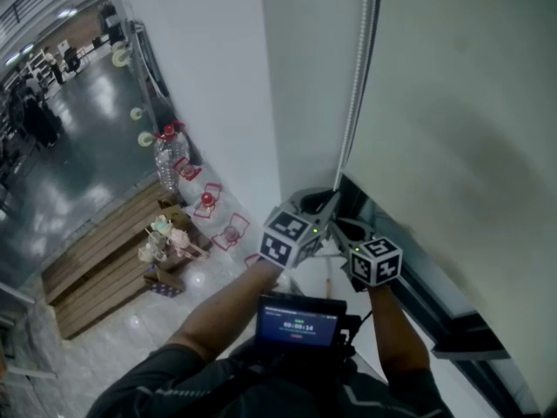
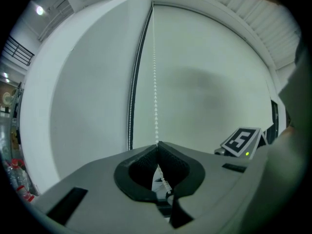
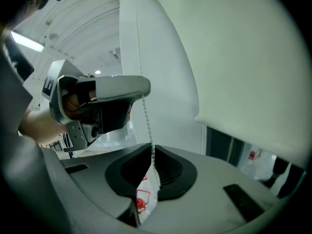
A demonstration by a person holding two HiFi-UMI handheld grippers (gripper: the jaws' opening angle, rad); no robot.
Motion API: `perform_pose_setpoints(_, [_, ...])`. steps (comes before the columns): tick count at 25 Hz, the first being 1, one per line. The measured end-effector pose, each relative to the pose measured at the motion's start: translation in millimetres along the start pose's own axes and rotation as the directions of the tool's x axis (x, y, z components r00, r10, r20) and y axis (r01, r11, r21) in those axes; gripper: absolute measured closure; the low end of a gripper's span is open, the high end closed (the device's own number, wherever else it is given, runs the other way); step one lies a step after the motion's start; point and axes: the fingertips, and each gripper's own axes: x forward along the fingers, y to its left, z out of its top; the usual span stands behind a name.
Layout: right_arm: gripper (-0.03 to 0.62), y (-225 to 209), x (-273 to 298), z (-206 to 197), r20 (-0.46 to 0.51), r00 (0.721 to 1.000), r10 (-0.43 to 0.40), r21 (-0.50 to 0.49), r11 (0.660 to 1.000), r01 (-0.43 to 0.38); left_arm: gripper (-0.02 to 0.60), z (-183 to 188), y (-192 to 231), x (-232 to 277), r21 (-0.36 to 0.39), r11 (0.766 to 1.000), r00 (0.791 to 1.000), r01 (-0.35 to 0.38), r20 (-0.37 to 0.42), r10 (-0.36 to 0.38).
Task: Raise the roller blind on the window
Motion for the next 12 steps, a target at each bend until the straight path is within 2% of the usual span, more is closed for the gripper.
perform_pose_setpoints(2, [0.556,-2.0,-11.2,16.0,0.046,0.998,-0.032,-0.048,0.998,0.034,0.583,0.3,3.8,-1.8,-0.004,1.0,1.0,-0.007,0.002,0.007])
perform_pose_setpoints(7, [0.539,0.2,-46.5,81.1,0.199,0.979,-0.031,-0.087,0.995,0.05,0.583,-1.7,2.3,-2.1,-0.011,1.0,1.0,-0.002,0.004,0.002])
perform_pose_setpoints(10, [0.53,12.1,-66.3,140.7,0.319,0.948,-0.003,-0.129,0.991,0.047,0.583,0.0,-1.7,-1.1,-0.009,1.0,1.0,0.002,0.001,-0.002])
perform_pose_setpoints(12, [0.5,22.0,-79.2,179.1,0.402,0.915,0.002,-0.156,0.986,0.066,0.583,0.0,-5.2,-2.5,-0.008,1.0,1.0,0.004,-0.001,-0.004])
